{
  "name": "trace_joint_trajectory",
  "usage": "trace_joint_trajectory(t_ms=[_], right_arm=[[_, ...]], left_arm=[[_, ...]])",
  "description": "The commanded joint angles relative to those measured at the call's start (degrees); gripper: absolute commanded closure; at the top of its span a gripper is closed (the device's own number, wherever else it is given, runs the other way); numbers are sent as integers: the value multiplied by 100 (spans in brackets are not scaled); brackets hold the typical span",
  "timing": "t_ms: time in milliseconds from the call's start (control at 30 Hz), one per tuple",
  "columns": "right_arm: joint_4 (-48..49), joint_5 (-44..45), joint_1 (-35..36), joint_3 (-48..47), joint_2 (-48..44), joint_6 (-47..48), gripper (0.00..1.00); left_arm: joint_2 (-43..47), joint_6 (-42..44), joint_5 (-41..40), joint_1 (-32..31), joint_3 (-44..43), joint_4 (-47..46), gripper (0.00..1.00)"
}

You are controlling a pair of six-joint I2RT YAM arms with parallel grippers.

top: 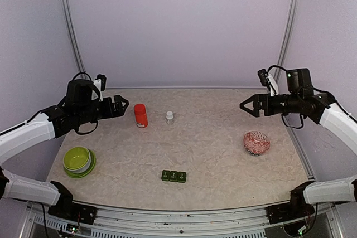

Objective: Sort the pills into containers
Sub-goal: Pick up the pill container from the center of the board.

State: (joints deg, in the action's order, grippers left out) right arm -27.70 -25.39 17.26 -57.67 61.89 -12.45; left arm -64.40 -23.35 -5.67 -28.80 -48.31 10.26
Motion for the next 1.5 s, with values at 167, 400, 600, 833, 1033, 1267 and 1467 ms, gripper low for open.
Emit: trace_joint_trajectory(t_ms=[167, 400, 600, 833, 1033, 1267, 1467], right_arm=[[-371, 1890, 1164, -374, 835, 358, 0], [-716, 2422, 1656, -638, 1290, 617, 0], [-323, 2109, 1667, -324, 1098, 728, 0], [531, 979, 1751, 312, 820, 856, 0], [1638, 747, 2496, 977, 614, 1345, 0], [2217, 993, 3053, 1192, 1112, 1391, 0], [2659, 1709, 3687, 1251, 1687, 1569, 0]], left_arm=[[-575, 68, -340, -191, -380, 79, 1], [-959, 147, -308, -355, -507, 89, 1], [-1096, 460, -297, -962, -525, -1, 1], [-1163, 359, -233, -1573, -131, -85, 1], [-1011, -153, -105, -1965, 419, -529, 1], [-930, -478, -208, -2249, 658, -741, 1], [-850, -534, -316, -2262, 772, -753, 1]])
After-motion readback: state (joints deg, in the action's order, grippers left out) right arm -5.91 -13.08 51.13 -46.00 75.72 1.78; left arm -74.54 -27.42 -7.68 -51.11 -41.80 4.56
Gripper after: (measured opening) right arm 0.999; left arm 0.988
